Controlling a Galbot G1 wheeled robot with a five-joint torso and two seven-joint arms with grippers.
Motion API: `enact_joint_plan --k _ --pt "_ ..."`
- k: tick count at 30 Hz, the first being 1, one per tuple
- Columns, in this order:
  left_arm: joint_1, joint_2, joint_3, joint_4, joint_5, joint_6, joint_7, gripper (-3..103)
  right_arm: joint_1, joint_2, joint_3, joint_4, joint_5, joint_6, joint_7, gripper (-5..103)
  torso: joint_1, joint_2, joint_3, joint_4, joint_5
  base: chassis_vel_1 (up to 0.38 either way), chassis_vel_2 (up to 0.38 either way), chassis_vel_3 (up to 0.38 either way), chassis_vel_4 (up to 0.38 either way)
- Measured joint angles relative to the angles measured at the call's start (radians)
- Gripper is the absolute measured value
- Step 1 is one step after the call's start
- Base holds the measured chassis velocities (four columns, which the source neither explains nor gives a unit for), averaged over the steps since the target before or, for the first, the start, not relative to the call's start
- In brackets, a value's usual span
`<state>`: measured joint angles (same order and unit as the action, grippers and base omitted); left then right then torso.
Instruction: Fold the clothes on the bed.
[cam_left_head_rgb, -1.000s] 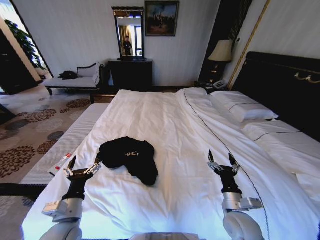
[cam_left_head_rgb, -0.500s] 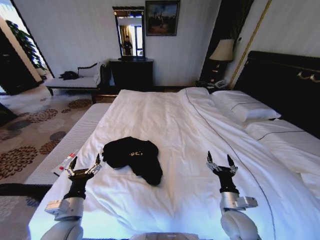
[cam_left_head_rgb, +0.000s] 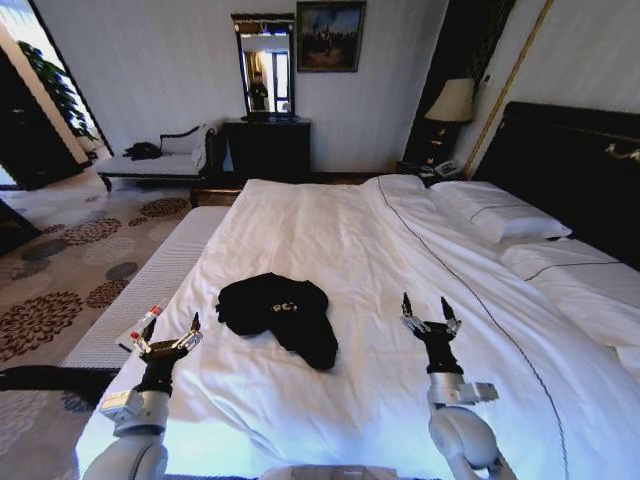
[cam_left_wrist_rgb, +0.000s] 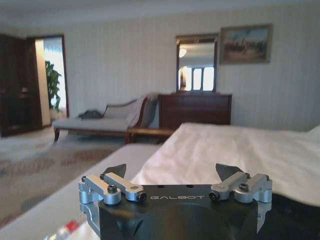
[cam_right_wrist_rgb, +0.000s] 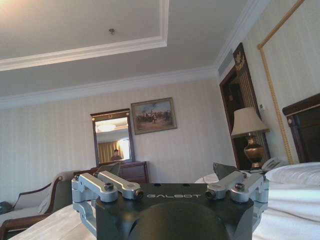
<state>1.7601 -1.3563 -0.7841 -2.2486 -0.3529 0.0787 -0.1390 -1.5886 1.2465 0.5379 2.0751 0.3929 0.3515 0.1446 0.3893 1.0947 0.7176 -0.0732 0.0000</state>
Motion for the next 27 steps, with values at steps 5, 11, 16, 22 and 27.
enact_joint_plan --k 5,11,16,22,27 --pt "-0.085 0.055 0.001 0.056 -0.183 0.080 -0.022 100 0.015 0.001 -0.024 -0.016 -0.013 -0.024 0.047 100 0.000 0.000 0.000 -0.0001 -0.0003 0.000 0.000 0.000 0.000" --pt "-0.214 0.119 0.013 0.145 -0.452 0.162 -0.055 100 0.023 -0.008 -0.023 -0.019 -0.011 -0.040 0.074 100 0.000 0.000 0.000 -0.0004 -0.0002 0.000 0.000 0.000 0.000" --pt "-0.383 0.157 0.060 0.285 -0.680 0.248 -0.131 100 0.038 -0.018 -0.022 -0.025 -0.009 -0.045 0.080 100 0.000 0.000 0.000 0.0000 -0.0002 0.000 0.000 0.000 0.000" --pt "-0.601 0.194 0.152 0.462 -0.717 0.328 -0.189 100 0.069 -0.018 -0.027 -0.055 -0.031 -0.041 0.075 100 0.000 0.000 0.000 -0.0003 -0.0001 0.000 0.000 0.000 0.000" --pt "-0.762 0.233 0.271 0.642 -0.675 0.363 -0.204 100 0.099 -0.004 -0.034 -0.092 -0.062 -0.024 0.067 100 0.000 0.000 0.000 -0.0001 -0.0002 0.000 0.000 0.000 0.000"
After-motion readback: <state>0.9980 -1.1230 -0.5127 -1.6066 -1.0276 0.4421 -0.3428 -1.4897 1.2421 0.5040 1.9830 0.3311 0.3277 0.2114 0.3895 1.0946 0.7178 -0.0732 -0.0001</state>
